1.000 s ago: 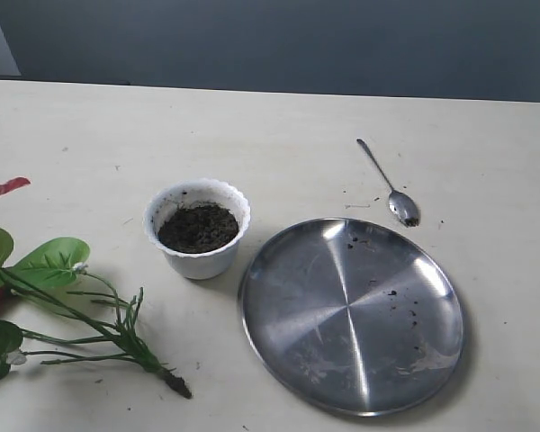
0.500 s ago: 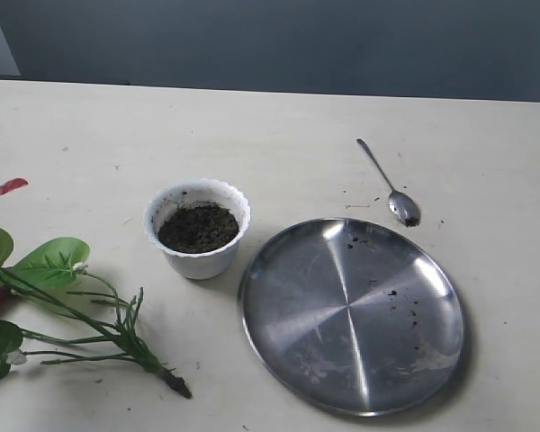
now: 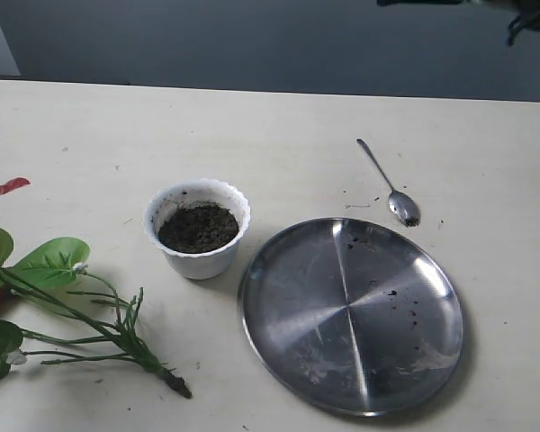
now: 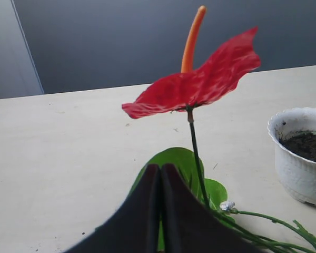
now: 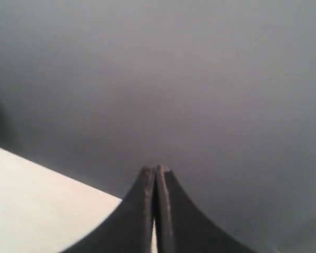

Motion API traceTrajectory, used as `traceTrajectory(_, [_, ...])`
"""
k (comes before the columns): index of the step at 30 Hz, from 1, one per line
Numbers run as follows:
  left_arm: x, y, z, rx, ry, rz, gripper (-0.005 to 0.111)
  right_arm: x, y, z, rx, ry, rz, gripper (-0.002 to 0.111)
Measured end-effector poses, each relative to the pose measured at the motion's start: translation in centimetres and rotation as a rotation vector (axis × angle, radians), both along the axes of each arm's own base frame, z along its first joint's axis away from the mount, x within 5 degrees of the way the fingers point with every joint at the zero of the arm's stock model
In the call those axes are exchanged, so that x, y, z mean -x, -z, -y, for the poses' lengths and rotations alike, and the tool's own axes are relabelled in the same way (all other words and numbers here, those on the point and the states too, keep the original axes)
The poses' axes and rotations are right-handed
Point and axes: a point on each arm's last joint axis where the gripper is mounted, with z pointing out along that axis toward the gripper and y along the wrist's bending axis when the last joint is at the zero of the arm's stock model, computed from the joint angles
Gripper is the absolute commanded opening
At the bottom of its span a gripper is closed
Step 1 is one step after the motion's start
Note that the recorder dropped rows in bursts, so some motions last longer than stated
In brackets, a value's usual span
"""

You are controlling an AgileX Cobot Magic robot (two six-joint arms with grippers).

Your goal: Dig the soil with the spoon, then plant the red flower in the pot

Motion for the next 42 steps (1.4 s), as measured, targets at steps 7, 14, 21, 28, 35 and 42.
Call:
traceTrajectory(7, [0.0, 0.0, 0.0, 0.000, 0.000, 0.000, 0.001, -1.1, 3.8, 0.4, 0.205, 0.202, -0.108, -0.001])
traceTrajectory(14, [0.0, 0.0, 0.0, 0.000, 0.000, 0.000, 0.001, -0.7, 2.2, 0.1, 0.181, 0.193, -0.376, -0.001])
traceTrajectory(21, [0.0, 0.0, 0.0, 0.000, 0.000, 0.000, 0.001, -0.9, 1.1, -1.3, 0.137, 0.083, -0.536, -0.001])
traceTrajectory(28, [0.0, 0.0, 0.0, 0.000, 0.000, 0.000, 0.001, -2.6, 7.7, -2.1, 0.171, 0.075, -0.726, 0.021])
traceTrajectory(35, [0.0, 0.0, 0.0, 0.000, 0.000, 0.000, 0.001, -3.3, 10.9, -2.5, 0.160, 0.065, -0.779, 0.040])
traceTrajectory(42, [0.0, 0.0, 0.0, 0.000, 0.000, 0.000, 0.001, -3.7, 14.4, -2.7, 0.178, 0.063, -0.835, 0.040])
